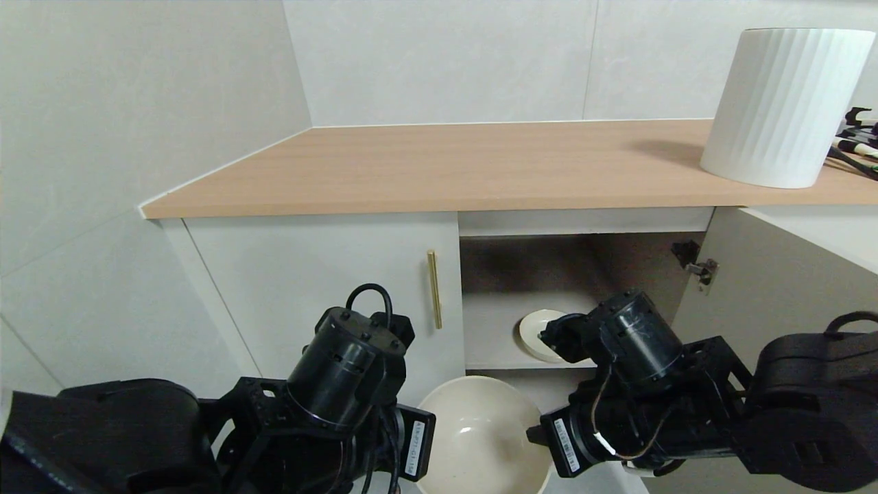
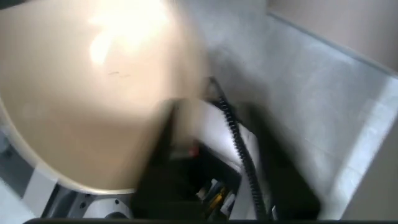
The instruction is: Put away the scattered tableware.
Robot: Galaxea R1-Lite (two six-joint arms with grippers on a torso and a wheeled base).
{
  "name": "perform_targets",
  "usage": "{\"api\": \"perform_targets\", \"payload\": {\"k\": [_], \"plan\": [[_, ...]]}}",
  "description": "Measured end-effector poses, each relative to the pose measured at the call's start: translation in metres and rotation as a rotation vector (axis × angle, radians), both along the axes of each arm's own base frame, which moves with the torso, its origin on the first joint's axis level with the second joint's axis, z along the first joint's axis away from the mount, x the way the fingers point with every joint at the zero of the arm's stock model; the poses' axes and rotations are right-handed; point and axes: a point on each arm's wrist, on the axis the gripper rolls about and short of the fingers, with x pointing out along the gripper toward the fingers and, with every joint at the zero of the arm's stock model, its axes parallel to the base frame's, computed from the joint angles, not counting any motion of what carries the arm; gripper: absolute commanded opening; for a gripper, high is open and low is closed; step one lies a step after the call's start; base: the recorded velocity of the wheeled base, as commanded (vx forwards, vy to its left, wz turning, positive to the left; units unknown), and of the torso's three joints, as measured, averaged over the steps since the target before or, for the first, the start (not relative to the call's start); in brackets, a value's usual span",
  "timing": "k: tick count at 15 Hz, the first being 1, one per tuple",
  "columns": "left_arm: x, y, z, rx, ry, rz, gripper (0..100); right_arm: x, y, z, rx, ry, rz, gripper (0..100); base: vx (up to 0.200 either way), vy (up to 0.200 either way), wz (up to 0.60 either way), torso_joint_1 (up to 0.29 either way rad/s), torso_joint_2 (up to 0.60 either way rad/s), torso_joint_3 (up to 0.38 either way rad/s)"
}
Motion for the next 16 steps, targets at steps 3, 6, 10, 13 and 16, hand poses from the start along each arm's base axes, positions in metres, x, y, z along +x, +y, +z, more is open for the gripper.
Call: {"api": "perform_targets", "payload": {"k": [3,6,10,13,16], "plan": [[0.0,0.0,-0.001,0.004,0.003,0.001,0,-0.002,0.0,-0.001,-0.01,0.004,0.003,0,0.0,0.0,0.0,0.0,0.0,0.0],[0.0,0.001,-0.001,0.007,0.002,0.003,100,-0.002,0.001,-0.001,-0.011,0.004,0.005,0,0.0,0.0,0.0,0.0,0.0,0.0],[0.002,0.0,0.002,-0.008,-0.029,0.027,100,-0.003,0.0,-0.003,-0.022,0.011,0.003,0,0.0,0.0,0.0,0.0,0.0,0.0],[0.002,0.0,0.001,-0.005,-0.037,0.033,100,-0.002,0.0,-0.004,-0.022,0.012,0.005,0,0.0,0.0,0.0,0.0,0.0,0.0],[0.003,0.0,0.0,-0.004,-0.039,0.038,100,0.009,-0.001,-0.006,-0.008,0.004,-0.036,0,0.0,0.0,0.0,0.0,0.0,0.0]]}}
